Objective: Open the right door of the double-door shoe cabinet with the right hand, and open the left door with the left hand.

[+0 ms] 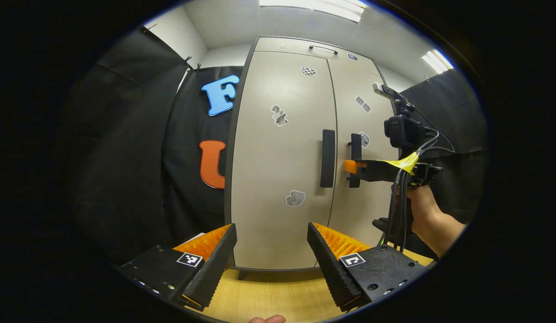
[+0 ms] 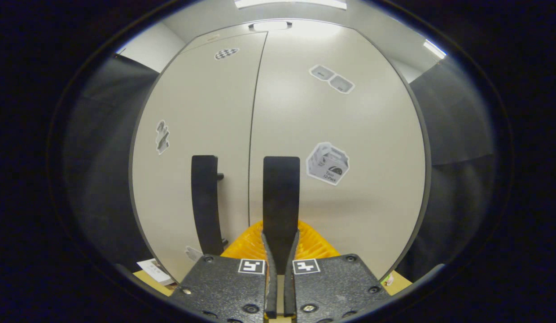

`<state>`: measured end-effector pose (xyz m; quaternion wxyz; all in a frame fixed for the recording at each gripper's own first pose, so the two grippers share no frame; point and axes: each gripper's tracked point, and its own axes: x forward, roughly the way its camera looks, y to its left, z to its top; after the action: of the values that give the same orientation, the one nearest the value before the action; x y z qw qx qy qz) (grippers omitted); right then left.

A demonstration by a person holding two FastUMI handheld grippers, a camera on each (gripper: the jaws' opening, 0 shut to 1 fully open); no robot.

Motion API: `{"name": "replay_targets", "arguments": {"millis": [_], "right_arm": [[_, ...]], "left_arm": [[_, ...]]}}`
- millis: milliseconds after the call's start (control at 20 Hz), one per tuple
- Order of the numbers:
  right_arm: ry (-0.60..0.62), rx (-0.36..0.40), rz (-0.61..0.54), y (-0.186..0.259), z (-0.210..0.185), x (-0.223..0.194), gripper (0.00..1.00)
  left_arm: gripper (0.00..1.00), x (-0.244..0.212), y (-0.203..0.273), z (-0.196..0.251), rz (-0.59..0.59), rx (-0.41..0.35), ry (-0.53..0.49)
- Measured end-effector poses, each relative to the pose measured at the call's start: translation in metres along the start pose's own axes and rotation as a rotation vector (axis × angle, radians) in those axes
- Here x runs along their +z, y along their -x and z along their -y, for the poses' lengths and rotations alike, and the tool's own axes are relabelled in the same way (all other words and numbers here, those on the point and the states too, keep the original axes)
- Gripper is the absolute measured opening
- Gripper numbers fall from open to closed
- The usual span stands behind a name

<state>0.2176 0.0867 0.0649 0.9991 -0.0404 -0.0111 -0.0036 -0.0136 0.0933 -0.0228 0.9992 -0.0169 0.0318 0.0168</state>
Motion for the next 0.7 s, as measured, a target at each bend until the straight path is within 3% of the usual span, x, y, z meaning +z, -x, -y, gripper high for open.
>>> {"name": "replay_targets", "arguments": {"millis": [700], "right_arm": [[0.003, 0.153, 0.003, 0.088, 0.022, 0.001, 0.1]], "left_arm": [[0.95, 0.004, 0.011, 0.054, 0.012, -0.064, -0.032]]}}
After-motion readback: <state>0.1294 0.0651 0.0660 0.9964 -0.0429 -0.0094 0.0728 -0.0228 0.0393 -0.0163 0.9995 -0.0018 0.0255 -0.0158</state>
